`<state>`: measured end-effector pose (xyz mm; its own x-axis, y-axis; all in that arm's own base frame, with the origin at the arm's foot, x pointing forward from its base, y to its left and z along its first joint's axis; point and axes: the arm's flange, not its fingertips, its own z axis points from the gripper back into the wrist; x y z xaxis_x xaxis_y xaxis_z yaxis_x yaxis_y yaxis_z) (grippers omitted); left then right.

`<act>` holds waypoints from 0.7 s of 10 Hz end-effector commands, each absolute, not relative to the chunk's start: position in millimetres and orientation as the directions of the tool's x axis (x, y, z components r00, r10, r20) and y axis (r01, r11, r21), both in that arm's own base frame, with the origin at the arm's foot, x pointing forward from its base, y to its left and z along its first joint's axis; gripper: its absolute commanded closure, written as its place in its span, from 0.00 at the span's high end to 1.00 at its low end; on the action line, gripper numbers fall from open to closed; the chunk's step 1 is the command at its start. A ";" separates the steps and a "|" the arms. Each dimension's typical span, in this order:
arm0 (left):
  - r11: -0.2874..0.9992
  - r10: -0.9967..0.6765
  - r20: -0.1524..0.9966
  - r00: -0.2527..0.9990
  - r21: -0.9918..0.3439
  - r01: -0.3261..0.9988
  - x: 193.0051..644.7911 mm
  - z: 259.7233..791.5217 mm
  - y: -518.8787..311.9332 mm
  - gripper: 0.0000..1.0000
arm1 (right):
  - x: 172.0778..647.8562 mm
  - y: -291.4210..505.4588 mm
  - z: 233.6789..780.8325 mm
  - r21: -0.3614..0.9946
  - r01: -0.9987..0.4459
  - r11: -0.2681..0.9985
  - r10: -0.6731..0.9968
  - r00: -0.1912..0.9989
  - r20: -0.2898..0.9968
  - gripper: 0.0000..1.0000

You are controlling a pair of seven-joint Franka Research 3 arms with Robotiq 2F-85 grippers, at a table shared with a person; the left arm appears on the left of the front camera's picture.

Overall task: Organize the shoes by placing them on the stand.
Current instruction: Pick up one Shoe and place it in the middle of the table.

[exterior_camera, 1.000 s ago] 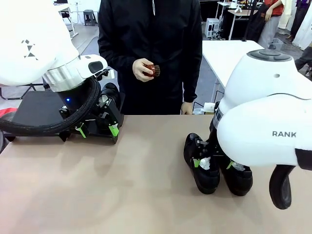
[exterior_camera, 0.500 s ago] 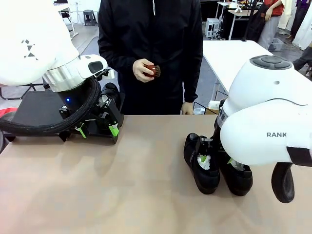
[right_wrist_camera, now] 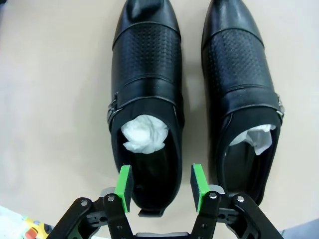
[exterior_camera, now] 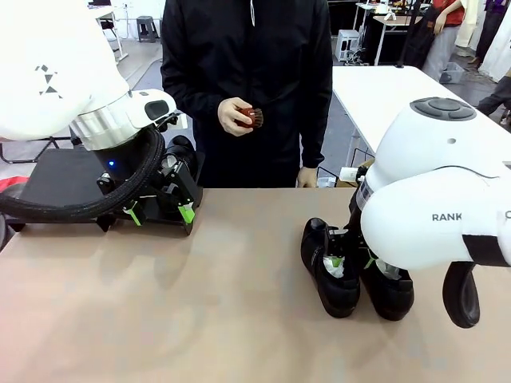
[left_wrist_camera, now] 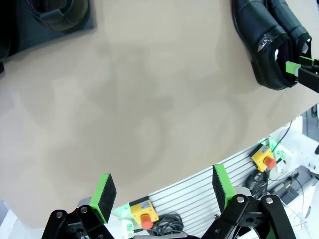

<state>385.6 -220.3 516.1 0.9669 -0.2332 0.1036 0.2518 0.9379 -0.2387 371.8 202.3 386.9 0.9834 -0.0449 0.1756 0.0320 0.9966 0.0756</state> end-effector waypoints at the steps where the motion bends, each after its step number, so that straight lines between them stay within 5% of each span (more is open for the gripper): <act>1: 0.939 -0.224 0.114 0.968 -0.240 0.246 385.2 517.5 -219.0 1.00 | 379.9 194.5 374.4 0.086 0.012 0.996 -0.026 0.986 0.166 0.62; 7: 0.939 -0.224 0.114 0.968 -0.240 0.246 385.2 517.5 -219.0 1.00 | 386.9 203.7 356.2 0.057 0.007 0.998 -0.013 0.994 0.109 0.62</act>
<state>385.7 -220.2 516.1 0.9669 -0.2331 0.1037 0.2517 0.9379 -0.2387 380.7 195.2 359.5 0.9933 -0.0436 0.1073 0.0361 0.9969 0.0705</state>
